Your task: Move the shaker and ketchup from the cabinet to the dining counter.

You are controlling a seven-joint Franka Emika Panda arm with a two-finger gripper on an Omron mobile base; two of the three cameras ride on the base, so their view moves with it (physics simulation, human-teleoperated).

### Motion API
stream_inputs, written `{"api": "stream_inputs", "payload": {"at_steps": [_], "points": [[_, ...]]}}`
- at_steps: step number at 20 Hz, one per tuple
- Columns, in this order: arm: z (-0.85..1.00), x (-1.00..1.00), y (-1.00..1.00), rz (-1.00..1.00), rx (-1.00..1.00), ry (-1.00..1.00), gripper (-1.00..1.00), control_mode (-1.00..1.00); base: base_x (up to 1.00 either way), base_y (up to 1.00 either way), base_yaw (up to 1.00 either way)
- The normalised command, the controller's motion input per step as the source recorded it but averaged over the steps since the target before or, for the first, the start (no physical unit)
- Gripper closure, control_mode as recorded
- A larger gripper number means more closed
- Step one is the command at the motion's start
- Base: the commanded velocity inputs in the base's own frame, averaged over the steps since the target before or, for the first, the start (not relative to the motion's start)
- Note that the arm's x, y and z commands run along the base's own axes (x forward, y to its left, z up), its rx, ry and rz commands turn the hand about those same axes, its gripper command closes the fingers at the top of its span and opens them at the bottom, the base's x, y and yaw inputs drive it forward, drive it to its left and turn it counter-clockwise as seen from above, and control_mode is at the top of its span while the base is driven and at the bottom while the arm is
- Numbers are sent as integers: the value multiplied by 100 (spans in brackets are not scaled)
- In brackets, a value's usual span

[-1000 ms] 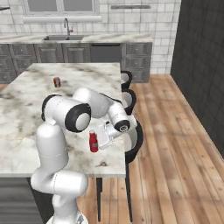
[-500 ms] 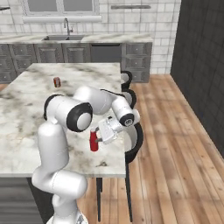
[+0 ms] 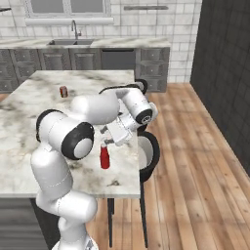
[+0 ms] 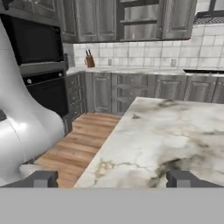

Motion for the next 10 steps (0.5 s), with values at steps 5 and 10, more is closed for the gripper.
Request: {"api": "stream_inputs", "payload": {"at_steps": [5,10], "points": [[100,-64,38,0,-9,-8,-100,-100,0,0,0],[100,-53,48,0,-15,-20,-100,-100,0,0,0]]}}
